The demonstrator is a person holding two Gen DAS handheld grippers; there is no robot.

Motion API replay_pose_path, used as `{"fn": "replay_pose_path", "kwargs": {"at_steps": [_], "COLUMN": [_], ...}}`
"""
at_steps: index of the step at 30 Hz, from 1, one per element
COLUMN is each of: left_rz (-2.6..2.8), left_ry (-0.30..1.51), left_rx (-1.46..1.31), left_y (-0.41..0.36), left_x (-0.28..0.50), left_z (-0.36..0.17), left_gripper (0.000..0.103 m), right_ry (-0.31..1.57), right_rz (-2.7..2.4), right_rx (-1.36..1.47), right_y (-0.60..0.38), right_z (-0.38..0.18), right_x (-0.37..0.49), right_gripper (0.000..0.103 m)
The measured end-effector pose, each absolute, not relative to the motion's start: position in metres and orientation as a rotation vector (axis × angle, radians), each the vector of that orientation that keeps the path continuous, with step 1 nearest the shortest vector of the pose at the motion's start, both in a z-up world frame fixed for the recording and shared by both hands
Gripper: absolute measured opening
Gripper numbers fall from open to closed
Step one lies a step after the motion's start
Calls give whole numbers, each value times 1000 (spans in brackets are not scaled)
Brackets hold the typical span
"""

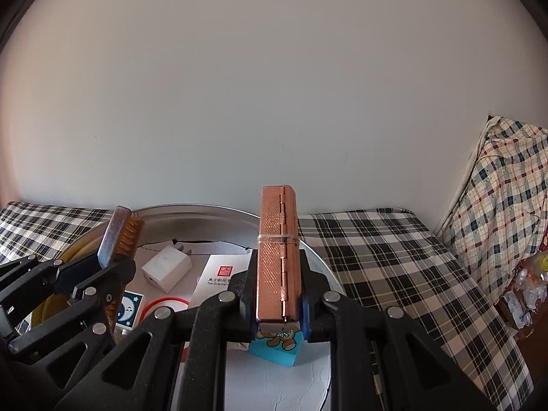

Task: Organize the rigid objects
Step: 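Lift and carry the brush and copper bar with both tools over the tin, then lower the brush and copper bar into the tin and open both tools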

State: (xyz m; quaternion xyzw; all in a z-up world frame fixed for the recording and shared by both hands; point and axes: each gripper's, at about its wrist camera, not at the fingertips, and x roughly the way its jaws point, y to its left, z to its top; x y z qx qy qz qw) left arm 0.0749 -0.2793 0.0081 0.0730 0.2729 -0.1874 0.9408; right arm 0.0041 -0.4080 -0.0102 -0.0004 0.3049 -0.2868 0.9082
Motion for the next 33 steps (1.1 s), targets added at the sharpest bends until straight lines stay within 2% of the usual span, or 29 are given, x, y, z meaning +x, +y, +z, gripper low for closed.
{"fn": "replay_pose_path", "kwargs": {"at_steps": [7,16,22,33], "left_rz": [-382,-409,-385,-356], "left_ry": [573,579,649,781], "left_rx": [160,136,184,221], "left_y": [-280,-274,-280,-289], "left_x": [80,97,124,139], "left_z": [12,38,39,11], "left_gripper": [13,13,13,13], "right_ry": [645,624,735,926], "right_rz": [-590,-530,-479,-364], "right_rx": [26,128,176,278], "right_y": [-412,-434,-452,-460], "right_z": [-10,16,10,-17], "right_x": [5,8,37,78], "right_gripper": [19,19,19,19]}}
